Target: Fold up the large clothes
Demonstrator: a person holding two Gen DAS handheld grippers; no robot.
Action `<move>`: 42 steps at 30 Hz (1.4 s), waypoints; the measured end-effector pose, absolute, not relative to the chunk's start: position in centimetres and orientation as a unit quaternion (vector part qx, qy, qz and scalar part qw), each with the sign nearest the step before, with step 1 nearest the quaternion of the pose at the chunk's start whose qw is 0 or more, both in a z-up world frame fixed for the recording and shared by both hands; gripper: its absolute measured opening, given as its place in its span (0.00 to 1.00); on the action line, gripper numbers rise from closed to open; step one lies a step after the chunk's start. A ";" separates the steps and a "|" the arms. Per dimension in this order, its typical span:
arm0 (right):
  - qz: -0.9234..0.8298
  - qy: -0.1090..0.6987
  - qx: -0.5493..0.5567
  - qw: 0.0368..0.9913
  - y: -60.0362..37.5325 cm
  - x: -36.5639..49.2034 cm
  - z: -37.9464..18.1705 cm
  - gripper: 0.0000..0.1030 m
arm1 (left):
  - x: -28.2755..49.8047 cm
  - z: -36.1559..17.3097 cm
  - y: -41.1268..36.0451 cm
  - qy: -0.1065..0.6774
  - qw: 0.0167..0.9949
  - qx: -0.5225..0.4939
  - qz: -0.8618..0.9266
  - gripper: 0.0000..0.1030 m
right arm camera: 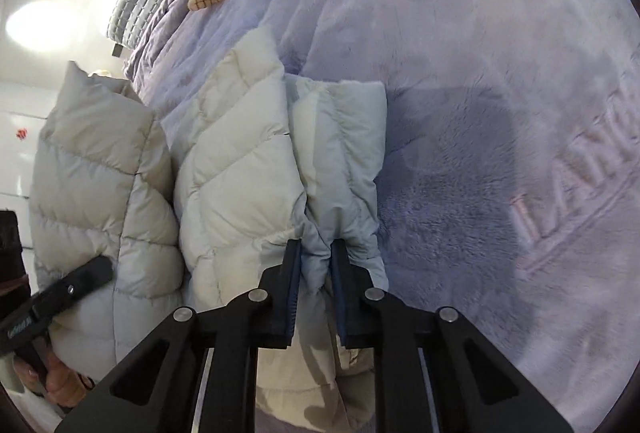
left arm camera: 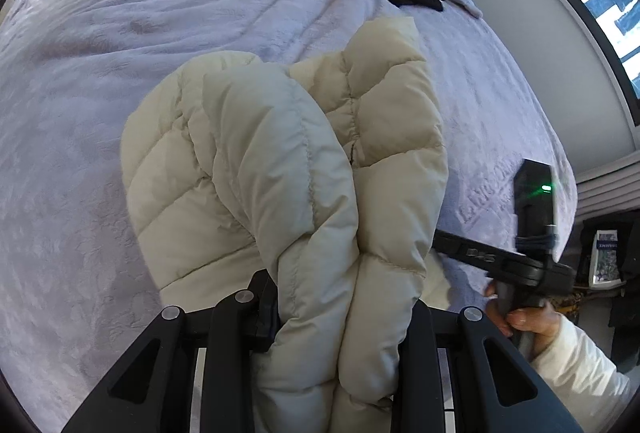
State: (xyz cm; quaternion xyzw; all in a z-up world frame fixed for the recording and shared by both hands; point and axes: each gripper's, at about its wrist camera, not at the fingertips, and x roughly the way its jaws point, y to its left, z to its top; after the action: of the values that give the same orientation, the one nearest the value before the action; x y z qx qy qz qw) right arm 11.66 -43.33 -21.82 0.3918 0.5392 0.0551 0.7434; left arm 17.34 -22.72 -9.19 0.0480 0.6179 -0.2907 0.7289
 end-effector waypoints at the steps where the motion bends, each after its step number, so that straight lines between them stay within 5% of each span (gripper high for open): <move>1: 0.059 0.542 0.394 0.740 -43.4 12.0 -22.3 0.16 | 17.2 -9.2 -23.1 0.618 0.727 0.047 -0.296 0.30; 4: 0.068 0.545 0.396 0.736 -43.2 13.2 -23.5 0.16 | 16.7 -9.8 -24.7 0.615 0.714 0.029 -0.334 0.34; 7: 0.074 0.544 0.405 0.731 -43.2 13.6 -24.2 0.16 | 16.7 -10.5 -25.5 0.616 0.693 -0.019 -0.375 0.62; 25: 0.096 0.515 0.482 0.702 -47.2 11.1 -25.5 0.17 | 15.8 -12.9 -28.5 0.592 0.666 -0.069 -0.450 0.71; 26: 0.090 0.509 0.486 0.705 -48.0 10.7 -25.1 0.19 | 15.7 -12.9 -28.7 0.589 0.668 -0.064 -0.449 0.71; 29: 0.062 0.487 0.487 0.723 -50.4 9.3 -23.3 0.51 | 15.1 -12.9 -29.3 0.576 0.681 -0.036 -0.451 0.71; 36: 0.118 0.427 0.488 0.752 -52.6 9.3 -17.9 0.50 | 13.3 -13.0 -30.2 0.553 0.699 0.023 -0.454 0.71; 42: 0.201 0.475 0.441 0.734 -48.7 14.4 -17.6 0.47 | 13.1 -13.1 -30.5 0.550 0.703 0.034 -0.450 0.71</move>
State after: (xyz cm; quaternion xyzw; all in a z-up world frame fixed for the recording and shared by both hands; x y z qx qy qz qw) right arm 14.36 -48.67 -17.63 0.4415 0.4753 0.2007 0.7341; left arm 13.13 -30.46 -13.15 0.0340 0.5502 -0.4498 0.7027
